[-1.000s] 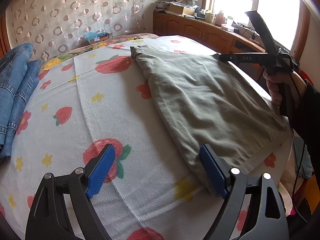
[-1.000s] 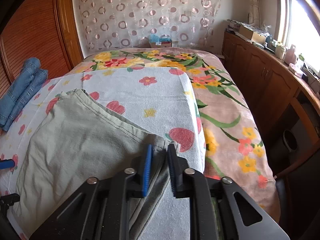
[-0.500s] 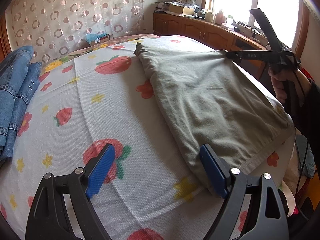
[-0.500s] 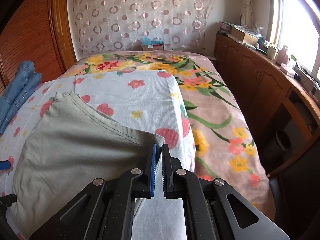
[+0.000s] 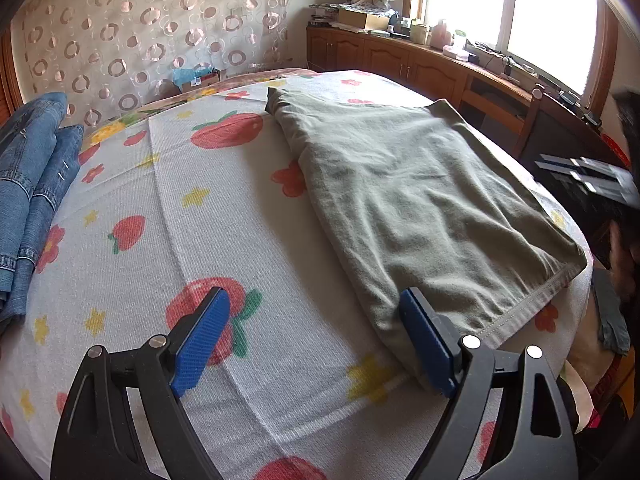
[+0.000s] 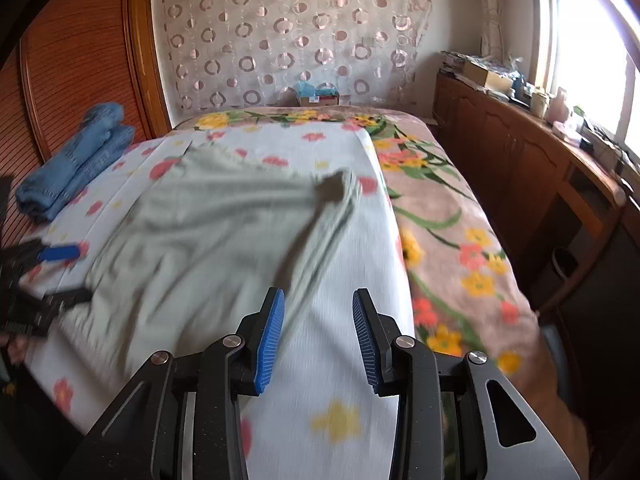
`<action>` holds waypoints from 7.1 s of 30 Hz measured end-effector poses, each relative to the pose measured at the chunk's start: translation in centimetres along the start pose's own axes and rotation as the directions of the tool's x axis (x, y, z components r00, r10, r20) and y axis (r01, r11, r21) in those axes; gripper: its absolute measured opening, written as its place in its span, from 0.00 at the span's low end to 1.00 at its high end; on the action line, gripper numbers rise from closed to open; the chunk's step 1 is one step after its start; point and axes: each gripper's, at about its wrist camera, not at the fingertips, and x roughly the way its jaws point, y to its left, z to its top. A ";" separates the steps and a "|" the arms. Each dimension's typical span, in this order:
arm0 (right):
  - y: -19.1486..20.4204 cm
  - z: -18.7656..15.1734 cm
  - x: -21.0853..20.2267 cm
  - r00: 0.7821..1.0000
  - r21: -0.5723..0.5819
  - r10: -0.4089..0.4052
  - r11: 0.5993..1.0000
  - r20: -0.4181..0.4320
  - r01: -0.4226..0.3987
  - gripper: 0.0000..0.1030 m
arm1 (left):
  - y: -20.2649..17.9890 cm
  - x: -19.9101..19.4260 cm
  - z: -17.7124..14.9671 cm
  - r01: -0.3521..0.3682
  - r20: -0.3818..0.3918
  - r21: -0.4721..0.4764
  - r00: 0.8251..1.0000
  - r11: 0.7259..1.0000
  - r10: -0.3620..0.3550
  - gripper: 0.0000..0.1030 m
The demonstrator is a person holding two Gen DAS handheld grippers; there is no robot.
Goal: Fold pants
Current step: 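Open the right tool and withdraw it from the folded shorts, then close both tools on the grey-green shorts' waistband end and lift, then lift the held waistband end with both tools and carry it over the legs, then lower the held end onto the leg hems with both tools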
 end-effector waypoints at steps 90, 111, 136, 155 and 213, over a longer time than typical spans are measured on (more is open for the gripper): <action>6.4 8.7 -13.3 0.907 -0.200 0.245 0.962 0.344 -0.184 0.09 | -0.5 -18.4 8.2 0.068 0.383 0.095 0.918 0.993 -0.100 0.02; 5.2 11.4 -4.8 0.960 -0.223 0.225 0.957 0.164 -0.186 0.09 | 2.5 -8.8 3.1 0.056 0.193 -0.029 0.980 0.998 -0.049 0.55; -1.8 6.8 1.3 0.970 -0.003 0.236 0.972 0.051 -0.236 0.09 | -7.6 -1.7 1.1 0.235 -0.013 0.136 0.972 0.962 -0.235 0.55; 1.3 11.1 -8.3 0.907 -0.147 0.309 0.950 0.286 -0.277 0.09 | -2.0 -16.1 7.2 -0.037 0.335 0.177 0.942 0.984 -0.025 0.08; 5.3 5.2 1.6 0.931 -0.078 0.364 0.929 0.029 -0.361 0.09 | -0.2 -9.1 -1.2 -0.019 0.173 0.213 0.985 0.977 -0.018 0.08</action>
